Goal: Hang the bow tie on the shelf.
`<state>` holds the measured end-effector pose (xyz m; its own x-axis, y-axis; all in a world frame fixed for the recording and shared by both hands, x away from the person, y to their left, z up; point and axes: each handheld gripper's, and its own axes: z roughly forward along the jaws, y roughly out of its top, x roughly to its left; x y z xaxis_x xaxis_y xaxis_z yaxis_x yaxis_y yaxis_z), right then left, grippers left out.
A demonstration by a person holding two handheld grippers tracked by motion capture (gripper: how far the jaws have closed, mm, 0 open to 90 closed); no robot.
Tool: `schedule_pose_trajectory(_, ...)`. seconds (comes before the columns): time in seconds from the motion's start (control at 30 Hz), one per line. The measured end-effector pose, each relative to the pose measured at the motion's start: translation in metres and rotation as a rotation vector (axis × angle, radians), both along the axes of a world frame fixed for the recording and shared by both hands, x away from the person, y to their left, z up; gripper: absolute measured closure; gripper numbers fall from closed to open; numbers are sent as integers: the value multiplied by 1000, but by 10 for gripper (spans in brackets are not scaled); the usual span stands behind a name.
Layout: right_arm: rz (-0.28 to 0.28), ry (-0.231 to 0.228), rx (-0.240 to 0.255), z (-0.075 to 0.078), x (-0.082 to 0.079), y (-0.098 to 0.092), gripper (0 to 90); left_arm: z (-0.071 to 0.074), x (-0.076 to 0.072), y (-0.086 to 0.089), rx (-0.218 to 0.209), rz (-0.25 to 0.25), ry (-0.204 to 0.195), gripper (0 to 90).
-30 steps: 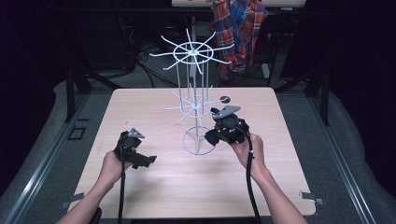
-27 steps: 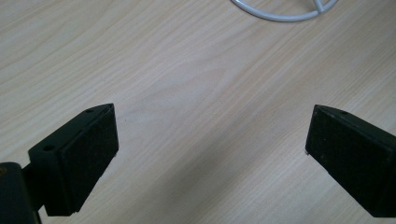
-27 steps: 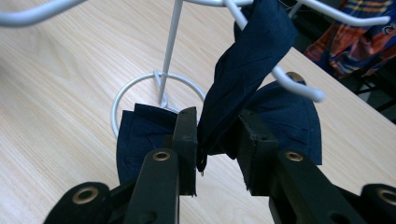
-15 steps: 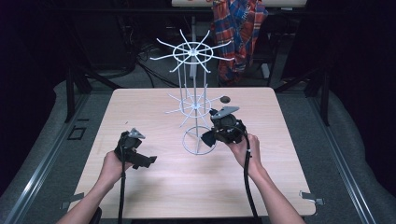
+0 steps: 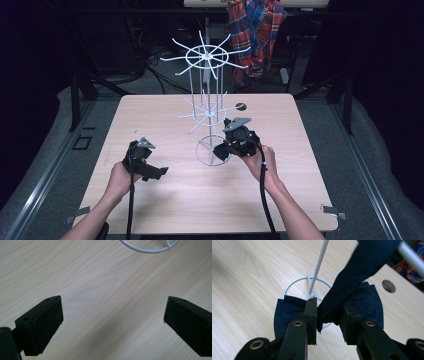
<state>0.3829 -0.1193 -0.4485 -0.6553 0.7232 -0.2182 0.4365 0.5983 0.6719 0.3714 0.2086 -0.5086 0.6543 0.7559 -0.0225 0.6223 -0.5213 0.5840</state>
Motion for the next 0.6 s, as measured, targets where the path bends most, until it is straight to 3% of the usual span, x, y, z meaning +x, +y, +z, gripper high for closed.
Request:
schedule_pose_trajectory(0.2,-14,26,12,-15,4,-3,701,0,0,1,-11,-3,1,16)
schedule_pose_trajectory(0.6,-34,20,55,-21,10,-11,695,0,0,1,-15,-4,3,15)
